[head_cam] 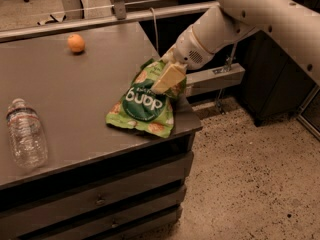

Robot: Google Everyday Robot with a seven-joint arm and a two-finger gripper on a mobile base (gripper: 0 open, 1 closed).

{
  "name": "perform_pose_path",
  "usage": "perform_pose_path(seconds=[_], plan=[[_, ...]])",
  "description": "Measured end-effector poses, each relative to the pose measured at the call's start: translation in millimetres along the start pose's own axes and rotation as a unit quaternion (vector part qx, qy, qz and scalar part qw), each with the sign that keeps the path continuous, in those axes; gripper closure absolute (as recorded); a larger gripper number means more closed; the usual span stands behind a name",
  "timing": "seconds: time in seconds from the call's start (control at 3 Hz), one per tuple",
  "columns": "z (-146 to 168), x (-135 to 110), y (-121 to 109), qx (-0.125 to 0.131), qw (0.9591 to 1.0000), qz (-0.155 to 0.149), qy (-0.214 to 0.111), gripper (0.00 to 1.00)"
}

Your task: Move green rice chip bag near orange

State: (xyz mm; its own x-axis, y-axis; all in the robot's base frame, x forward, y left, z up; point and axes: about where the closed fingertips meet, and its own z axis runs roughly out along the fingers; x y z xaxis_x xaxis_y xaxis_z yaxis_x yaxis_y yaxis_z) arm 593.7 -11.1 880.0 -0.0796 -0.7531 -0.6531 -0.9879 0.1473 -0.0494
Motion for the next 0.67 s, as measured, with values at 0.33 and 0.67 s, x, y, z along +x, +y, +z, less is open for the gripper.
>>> perform_pose_path(seconds=[0.33,0.67], plan=[[-24.5,-11.9,-6.2,0.009,0.9999,-0.004,-0.006,0.85],[-64.8,-14.6,-21.0,0.041,0.9991,-0.005,-0.010,1.00]])
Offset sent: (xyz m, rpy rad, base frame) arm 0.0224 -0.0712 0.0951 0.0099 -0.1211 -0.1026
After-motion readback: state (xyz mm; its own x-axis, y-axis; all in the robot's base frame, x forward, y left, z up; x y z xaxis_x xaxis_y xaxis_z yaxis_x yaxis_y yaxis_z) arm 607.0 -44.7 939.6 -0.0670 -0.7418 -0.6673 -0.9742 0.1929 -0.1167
